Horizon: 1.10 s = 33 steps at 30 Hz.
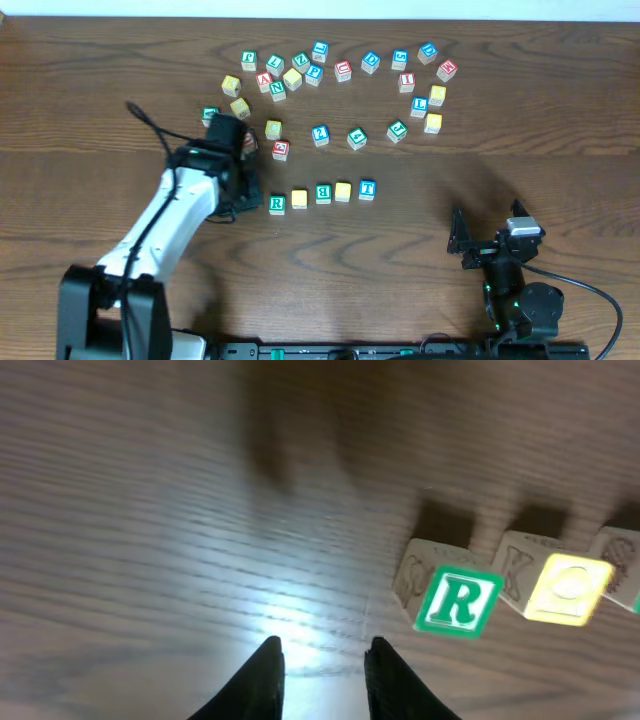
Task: Spell out ROBOT
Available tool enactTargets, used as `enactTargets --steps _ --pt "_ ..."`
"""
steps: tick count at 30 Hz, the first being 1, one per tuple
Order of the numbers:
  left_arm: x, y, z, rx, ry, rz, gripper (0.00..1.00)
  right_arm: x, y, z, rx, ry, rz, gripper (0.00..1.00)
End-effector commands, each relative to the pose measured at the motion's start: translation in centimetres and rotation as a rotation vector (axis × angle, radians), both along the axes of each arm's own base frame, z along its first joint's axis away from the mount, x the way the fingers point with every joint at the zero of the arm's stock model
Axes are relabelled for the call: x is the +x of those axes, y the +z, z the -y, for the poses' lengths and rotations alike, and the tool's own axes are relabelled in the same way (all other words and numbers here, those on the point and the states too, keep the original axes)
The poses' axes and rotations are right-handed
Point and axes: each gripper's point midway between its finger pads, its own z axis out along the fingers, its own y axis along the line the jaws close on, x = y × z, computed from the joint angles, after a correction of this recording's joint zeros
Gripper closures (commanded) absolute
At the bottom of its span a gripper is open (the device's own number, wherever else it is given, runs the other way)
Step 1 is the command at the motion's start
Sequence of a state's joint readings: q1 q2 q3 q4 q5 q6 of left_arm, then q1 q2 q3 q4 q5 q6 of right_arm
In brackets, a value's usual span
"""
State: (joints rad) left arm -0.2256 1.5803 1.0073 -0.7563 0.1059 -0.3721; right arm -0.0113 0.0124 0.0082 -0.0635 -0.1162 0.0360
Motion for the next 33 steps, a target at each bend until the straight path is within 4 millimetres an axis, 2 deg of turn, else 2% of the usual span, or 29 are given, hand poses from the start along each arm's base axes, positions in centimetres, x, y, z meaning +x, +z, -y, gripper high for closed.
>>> enactTargets --steps 1,8,15,21,33 --pt "-0.1 -2.2 -0.5 0.061 0.028 -0.043 0.75 0.0 -0.1 -0.1 -0.015 0.004 0.001 0.01" --pt "0.6 -3.9 0.0 0.073 -0.009 -0.05 0.78 0.0 -0.1 -0.1 -0.015 0.004 0.001 0.01" --pt "0.3 -4.0 2.9 0.069 -0.094 -0.026 0.78 0.0 -0.1 -0.1 -0.015 0.004 0.001 0.01" --pt "0.4 -4.0 3.3 0.065 -0.101 -0.019 0.78 0.0 -0.1 -0.1 -0.015 0.004 0.001 0.01" --pt "1.4 -3.7 5.5 0.002 -0.133 0.038 0.78 0.0 -0.1 -0.1 -0.015 0.004 0.001 0.01"
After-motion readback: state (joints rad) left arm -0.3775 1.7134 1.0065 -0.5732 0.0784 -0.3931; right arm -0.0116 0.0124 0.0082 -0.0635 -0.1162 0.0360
